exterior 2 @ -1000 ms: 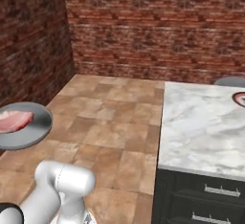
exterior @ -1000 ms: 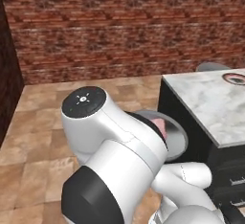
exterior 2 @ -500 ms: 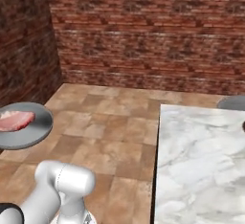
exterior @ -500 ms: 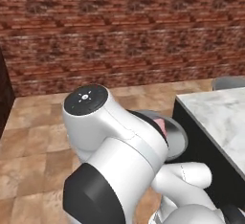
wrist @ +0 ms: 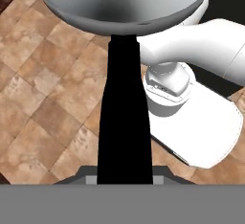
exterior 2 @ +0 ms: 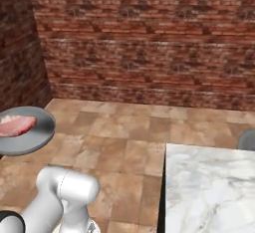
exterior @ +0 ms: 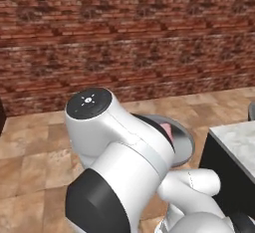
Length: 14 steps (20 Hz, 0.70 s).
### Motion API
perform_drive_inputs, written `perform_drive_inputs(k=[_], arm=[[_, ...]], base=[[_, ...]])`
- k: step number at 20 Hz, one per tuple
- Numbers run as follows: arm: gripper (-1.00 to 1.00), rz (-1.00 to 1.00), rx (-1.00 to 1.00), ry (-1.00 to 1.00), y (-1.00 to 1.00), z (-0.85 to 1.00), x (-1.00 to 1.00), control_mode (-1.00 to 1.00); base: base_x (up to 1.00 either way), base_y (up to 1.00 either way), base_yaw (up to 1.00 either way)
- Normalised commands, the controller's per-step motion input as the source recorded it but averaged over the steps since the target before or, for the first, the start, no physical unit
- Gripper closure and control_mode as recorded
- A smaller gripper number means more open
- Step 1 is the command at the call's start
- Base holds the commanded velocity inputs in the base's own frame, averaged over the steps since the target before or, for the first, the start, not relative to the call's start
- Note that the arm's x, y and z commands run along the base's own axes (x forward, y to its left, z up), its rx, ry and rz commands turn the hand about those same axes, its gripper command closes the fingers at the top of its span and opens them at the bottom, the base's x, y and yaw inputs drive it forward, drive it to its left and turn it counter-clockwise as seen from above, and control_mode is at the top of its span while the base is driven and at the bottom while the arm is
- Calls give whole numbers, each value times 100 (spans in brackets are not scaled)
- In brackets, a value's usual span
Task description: Pick up the pan with the steak in it and place it on the dining table. Then place the steak on the plate.
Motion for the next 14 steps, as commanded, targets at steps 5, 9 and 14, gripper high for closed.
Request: perform_drive_inputs(k=[5,9,14], arm=[[100,0,0,0,0,0,0,100],[100,0,0,0,0,0,0,100],[100,0,0,0,0,0,0,100]], base=[[50,10,-15],[7,-1,-34],[0,-8,-46]])
